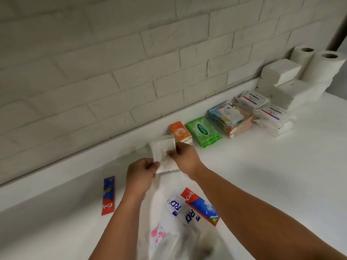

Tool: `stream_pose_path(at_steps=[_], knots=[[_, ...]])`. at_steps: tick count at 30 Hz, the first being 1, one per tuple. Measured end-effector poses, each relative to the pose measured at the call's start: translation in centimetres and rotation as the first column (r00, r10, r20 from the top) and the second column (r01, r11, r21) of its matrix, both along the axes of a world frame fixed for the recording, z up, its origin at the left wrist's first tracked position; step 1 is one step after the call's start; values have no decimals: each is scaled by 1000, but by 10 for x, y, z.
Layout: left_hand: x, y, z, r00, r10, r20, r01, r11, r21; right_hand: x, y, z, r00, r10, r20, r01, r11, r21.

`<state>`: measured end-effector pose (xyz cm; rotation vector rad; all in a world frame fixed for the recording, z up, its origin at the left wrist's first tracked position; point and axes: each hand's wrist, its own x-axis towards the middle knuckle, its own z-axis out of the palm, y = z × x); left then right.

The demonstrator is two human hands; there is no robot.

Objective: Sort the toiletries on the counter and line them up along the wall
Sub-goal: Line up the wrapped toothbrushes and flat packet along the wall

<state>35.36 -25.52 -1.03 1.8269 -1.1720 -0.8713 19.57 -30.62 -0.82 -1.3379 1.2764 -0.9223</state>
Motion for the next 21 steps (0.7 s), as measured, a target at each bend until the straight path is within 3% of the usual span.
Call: stream_pose_path(at_steps=[4,8,14,21], knots=[[9,-34,-14,984,140,-110,-139,990,17,1,-17,-12,977,-71,-199,74,997,6],[9,-54,-29,967,204,-155,-192,978,86,-6,-15,-24,940,53,-338,-49,999,23],[13,-71,-49,977,212,-21,-207,967,149,-1,-22,-32,866,216,-452,-211,976,61],[9,-76,-53,973,214,88,-225,965,134,0,-20,-31,843,249,-476,-246,967,68]])
